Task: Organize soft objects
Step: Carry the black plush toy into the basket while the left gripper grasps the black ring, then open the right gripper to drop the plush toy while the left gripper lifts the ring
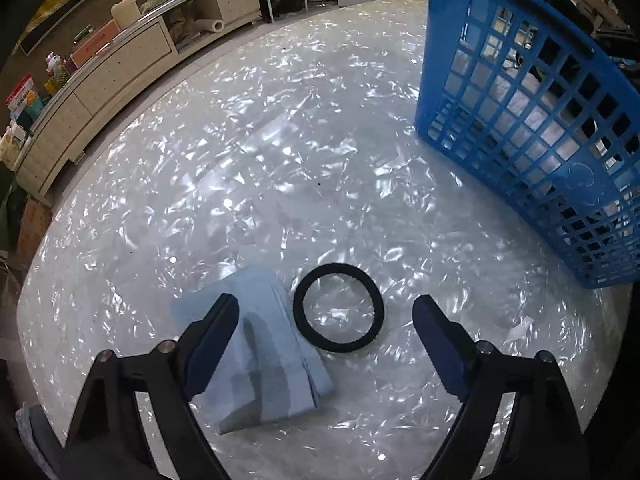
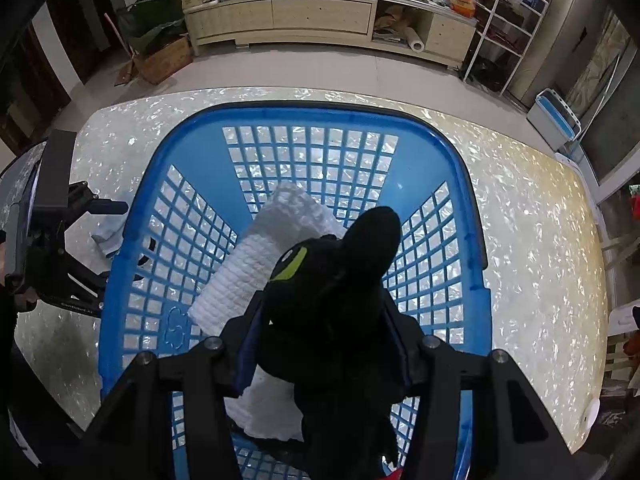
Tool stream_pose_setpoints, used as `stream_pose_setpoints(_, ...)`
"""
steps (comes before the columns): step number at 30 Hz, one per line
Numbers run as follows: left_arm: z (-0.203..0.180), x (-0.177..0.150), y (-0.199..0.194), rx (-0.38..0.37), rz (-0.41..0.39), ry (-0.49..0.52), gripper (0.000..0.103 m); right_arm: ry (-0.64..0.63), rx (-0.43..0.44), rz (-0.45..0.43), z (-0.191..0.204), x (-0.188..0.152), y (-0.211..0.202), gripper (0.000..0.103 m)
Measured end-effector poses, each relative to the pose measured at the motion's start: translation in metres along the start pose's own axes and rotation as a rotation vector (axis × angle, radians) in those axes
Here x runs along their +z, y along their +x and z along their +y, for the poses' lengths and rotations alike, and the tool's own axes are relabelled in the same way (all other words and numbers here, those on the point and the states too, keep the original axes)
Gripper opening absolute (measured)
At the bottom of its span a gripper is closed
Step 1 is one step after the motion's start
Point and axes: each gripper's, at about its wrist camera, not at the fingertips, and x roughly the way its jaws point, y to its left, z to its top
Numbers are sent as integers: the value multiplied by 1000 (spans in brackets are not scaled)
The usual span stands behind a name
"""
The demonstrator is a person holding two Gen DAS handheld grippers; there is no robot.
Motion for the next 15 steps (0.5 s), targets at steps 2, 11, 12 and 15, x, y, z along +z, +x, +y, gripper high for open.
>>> stream_pose_setpoints(2, 1, -2, 4, -4, 9, 1, 81, -3, -3, 2, 1, 0, 0, 50)
stream_pose_setpoints(11, 16, -7, 5, -6, -9, -29, 46, -8, -12, 8, 2, 1, 6, 57)
stream_pose_setpoints(12, 18, -9, 3, -3, -12, -36, 40, -11, -15, 12, 3, 0, 6, 59)
stream_pose_setpoints(15, 19, -14, -3, 9, -19, -47, 24, -15, -14, 39, 5, -2, 12, 71)
